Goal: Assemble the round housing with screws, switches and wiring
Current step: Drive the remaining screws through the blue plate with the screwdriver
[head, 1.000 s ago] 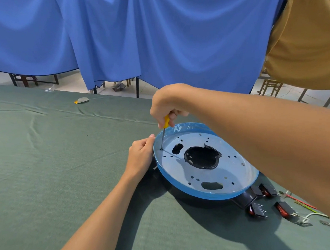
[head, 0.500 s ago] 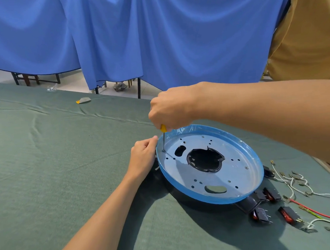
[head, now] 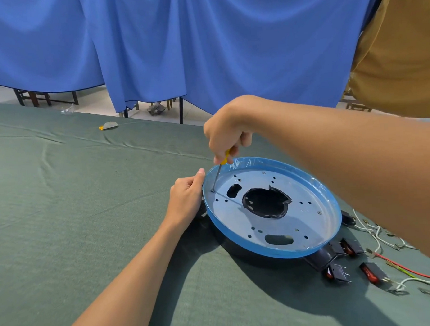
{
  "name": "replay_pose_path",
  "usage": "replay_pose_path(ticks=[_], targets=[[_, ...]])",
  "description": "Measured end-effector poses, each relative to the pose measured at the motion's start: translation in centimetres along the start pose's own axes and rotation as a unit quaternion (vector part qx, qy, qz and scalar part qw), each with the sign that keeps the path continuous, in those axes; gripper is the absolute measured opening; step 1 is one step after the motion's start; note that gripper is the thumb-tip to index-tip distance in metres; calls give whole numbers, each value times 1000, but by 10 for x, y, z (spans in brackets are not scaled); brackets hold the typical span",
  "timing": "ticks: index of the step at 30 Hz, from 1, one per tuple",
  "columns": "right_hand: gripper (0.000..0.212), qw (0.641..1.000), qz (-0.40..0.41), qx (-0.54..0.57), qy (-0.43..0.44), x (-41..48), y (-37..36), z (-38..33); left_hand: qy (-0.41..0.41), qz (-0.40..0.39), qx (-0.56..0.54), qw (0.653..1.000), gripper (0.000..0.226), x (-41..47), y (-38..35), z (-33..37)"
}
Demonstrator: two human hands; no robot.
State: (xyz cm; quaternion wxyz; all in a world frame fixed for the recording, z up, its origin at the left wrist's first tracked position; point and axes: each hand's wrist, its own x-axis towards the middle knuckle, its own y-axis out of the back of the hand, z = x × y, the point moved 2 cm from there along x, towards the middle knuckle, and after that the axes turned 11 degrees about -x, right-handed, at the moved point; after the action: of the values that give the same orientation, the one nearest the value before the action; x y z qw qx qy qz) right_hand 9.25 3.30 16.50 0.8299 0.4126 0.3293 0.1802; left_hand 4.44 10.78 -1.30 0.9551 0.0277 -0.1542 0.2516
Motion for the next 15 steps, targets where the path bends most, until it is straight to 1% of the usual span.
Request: replay_pose_path(ticks=[2,4,7,9,10,12,13,15], targets=[[25,999,12,-35,8,-3,-1,-1,1,4,-2,1000,57,0,0,0],[19,996,39,-82,23,-8,-3,-3,4,3,-4,1000,61,0,0,1],[7,978,154,-123,72,-15,-2,-5,10,-6,-6,1000,63,-1,0,2],[8,970,193,-122,87,-17,-3,-6,6,-14,-7,1000,64,-2,1,3],[13,970,192,-120,83,-16,-3,-6,5,-17,-5,1000,64,-2,1,2],[26,982,153,-91,57,-13,-4,-3,4,-15,-5,1000,62,-2,1,2],[29,990,125,-54,39,-11,-5,-1,2,-12,-8,1000,60,-2,1,2],[26,997,72,37,6,-7,-8,3,0,-7,-10,1000,57,-1,1,2]])
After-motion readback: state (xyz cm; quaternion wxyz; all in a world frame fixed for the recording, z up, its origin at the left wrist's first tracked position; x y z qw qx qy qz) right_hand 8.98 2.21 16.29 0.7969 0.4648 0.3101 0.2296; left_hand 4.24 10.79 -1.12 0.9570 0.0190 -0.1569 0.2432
